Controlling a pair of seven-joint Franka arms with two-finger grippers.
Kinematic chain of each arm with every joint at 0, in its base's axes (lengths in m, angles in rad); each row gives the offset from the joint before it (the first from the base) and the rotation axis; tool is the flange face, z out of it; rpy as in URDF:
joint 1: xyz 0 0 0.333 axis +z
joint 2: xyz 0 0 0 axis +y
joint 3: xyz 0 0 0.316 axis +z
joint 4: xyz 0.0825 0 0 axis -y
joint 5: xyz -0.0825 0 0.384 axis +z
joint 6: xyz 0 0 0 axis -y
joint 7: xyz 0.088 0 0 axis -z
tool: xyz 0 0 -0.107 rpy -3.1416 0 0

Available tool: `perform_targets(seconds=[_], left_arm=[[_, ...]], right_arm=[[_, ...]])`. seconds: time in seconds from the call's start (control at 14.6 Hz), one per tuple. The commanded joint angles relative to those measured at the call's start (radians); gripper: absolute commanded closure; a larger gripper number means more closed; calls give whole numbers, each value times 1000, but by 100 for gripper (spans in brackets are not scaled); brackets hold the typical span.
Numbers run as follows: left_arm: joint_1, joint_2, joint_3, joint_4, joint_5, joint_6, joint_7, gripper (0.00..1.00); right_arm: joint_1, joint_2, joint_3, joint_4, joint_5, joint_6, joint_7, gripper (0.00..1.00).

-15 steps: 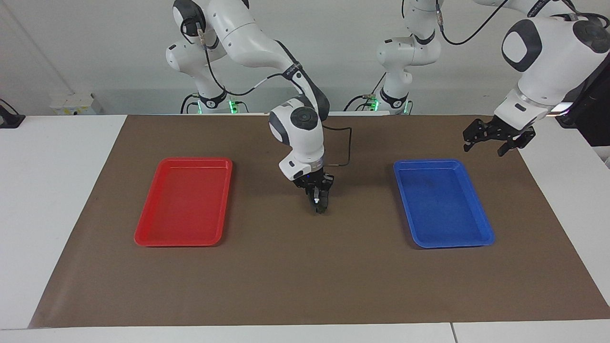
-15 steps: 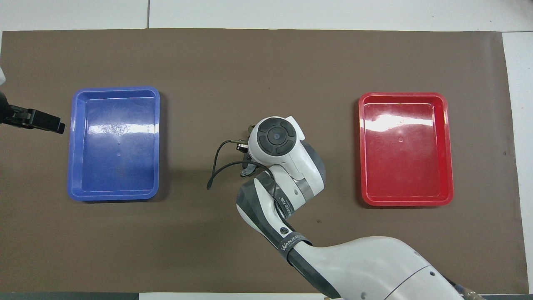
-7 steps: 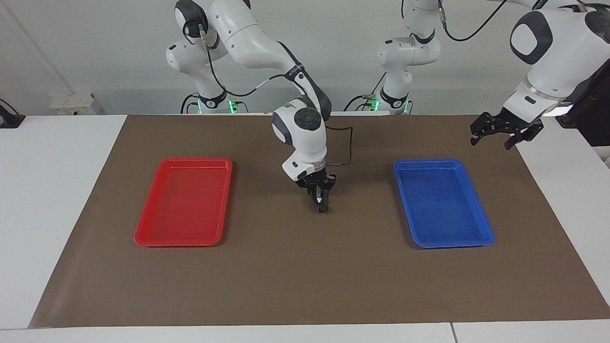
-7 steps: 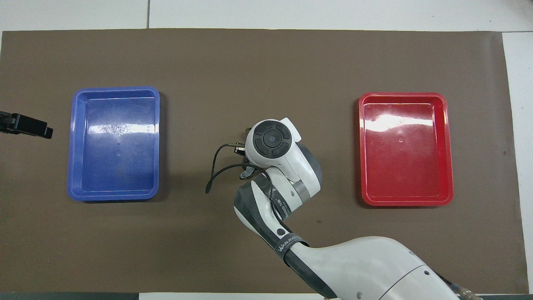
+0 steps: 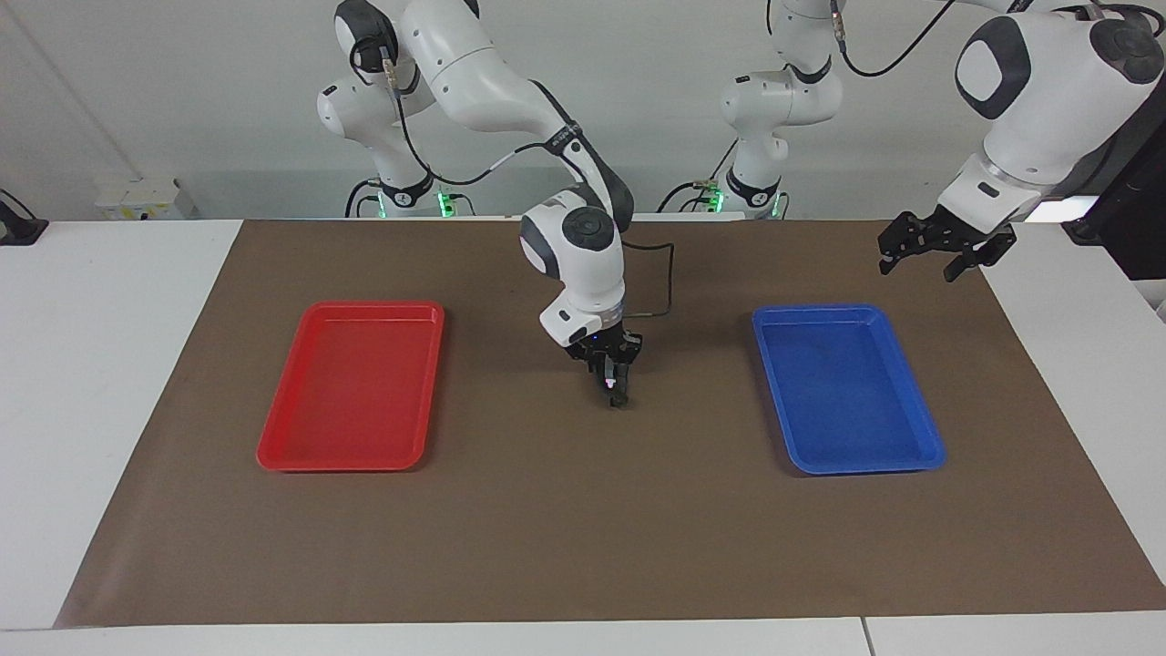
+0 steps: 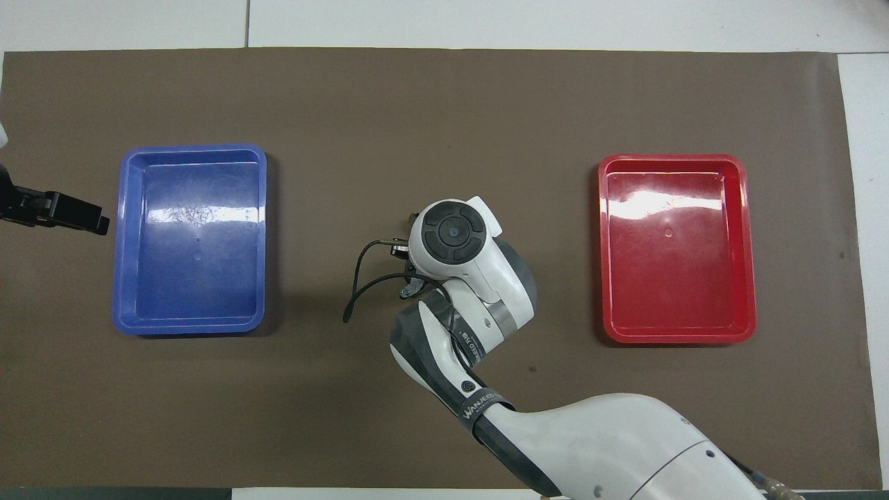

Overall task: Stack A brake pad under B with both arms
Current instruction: 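Lower the curved pad onto the small pad with the right gripper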

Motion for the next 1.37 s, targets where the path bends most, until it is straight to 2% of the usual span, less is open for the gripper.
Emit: perform_targets(seconds=[0.0, 0.14, 0.21, 0.62, 0.75, 1.03, 1.3], left_arm=[[-13, -20, 9, -11, 3, -17, -13, 0], [-12, -21, 9, -13, 3, -17, -12, 0], [-10, -20, 11, -13, 3, -7, -10, 0], [-1, -21, 12, -13, 3, -5, -10, 0], [1, -21, 14, -13, 3, -5, -10, 0], [-5, -21, 15, -13, 3, -2, -9, 0], [-10, -18, 15, -11, 6, 15, -13, 0]], right_arm=[[0, 10, 5, 5, -8, 33, -21, 85], [3, 10, 5, -2, -8, 37, -19, 14], [6, 10, 4, -2, -8, 37, -21, 1], [-7, -22, -6, 17, -13, -52, -42, 1], [-39, -71, -9, 6, -37, -94, -50, 1], [-182, -242, -7, -38, -88, -204, -106, 1], [-334, -343, -7, -34, -181, -305, -247, 1]])
